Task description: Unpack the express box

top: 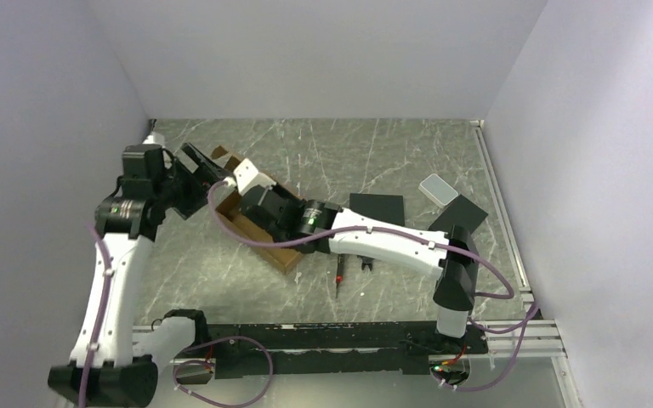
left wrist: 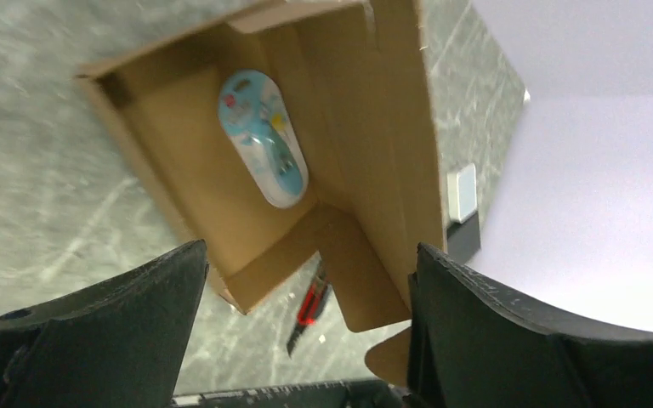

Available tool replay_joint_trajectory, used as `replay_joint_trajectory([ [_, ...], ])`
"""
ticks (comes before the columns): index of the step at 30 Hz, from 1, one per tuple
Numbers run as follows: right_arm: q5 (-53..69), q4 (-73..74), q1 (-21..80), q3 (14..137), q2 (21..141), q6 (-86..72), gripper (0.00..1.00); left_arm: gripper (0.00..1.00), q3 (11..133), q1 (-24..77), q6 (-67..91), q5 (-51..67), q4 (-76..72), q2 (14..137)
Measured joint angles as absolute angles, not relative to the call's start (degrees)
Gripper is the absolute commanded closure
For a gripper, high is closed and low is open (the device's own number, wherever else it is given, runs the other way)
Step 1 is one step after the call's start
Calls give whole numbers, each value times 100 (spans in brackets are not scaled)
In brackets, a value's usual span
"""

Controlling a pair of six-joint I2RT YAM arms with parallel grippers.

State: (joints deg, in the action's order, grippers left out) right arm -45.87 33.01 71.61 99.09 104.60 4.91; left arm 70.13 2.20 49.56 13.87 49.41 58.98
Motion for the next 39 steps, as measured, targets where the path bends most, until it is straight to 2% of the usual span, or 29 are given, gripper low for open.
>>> replay_joint_trajectory([
  [5,-4045,3778,6641,10171,10337,-513,100,4,7293,185,4630,681,5319,5334],
  [10,-3365,3887,6071,9953,9935,-1538,100,19,6965,185,4703,910,5481,5387],
  [15,-2670,3896,5664,9662,9581,-2246,100,23,6117,187,4939,2047,5068,6082],
  [20,-2233,3887,5470,9638,9553,-2602,100,22,6014,423,5196,2635,4499,6665],
  [23,-2018,3889,5400,9638,9553,-2731,100,23,6086,882,5426,2665,4167,6930],
  [29,-1734,3876,5295,9633,9550,-2932,100,37,6156,1527,5996,2563,3509,7607],
  [35,-1398,3566,5017,9181,9170,-3229,100,40,6038,1658,6593,2447,2864,8276],
  [39,-1155,3341,4709,8807,8814,-3454,100,41,6149,2003,7008,2075,2947,8652],
])
